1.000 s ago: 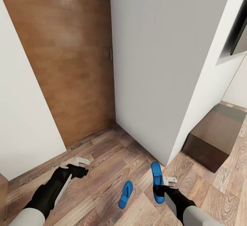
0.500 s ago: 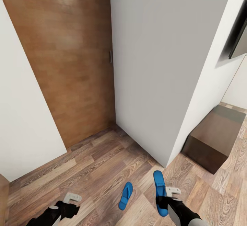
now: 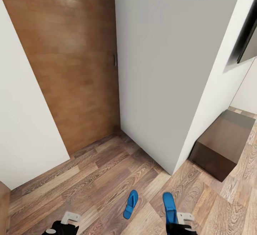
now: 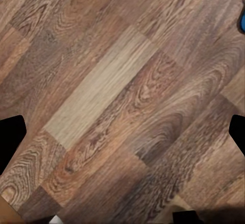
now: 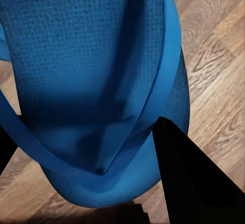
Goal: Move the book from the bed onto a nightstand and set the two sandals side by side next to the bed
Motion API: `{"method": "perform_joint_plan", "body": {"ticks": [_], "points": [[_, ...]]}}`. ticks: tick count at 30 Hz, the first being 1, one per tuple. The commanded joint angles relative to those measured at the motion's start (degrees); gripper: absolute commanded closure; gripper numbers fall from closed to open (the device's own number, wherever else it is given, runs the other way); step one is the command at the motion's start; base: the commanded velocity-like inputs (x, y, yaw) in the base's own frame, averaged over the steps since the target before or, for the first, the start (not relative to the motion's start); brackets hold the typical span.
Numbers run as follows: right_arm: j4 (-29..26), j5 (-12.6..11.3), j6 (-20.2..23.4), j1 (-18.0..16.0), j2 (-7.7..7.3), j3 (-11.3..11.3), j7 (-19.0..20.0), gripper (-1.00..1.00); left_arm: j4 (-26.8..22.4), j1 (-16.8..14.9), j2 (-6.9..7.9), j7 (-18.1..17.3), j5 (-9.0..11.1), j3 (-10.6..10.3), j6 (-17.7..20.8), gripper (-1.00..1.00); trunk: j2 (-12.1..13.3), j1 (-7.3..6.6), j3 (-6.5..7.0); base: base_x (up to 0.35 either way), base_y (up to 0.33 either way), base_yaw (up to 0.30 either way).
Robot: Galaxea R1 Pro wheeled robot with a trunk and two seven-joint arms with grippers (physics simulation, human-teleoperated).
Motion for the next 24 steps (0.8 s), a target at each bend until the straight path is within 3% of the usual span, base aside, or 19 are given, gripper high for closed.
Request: {"method": "perform_joint_plan", "body": {"ticks": [1, 9, 24], "points": [[-0.13, -0.14, -0.33, 0.39, 0.03, -0.4, -0.15, 1.0, 0.1, 0.05, -0.1, 0.23, -0.39, -0.23, -0.2, -1.0, -0.03, 0.0, -0.05, 0.0, 0.0, 0.0], [-0.1, -0.15, -1.44, 0.98, 0.0, -0.39, -0.15, 1.0, 0.19, 0.93, -0.44, 2.44, -0.23, -0.21, -0.31, -1.0, -0.03, 0.0, -0.05, 0.0, 0.0, 0.0], [-0.03, -0.15, -1.62, 1.08, -0.01, -0.39, -0.15, 1.0, 0.26, 1.44, -0.5, 3.06, -0.36, -0.21, -0.26, -1.0, -0.03, 0.0, -0.17, 0.0, 0.0, 0.024]]}}
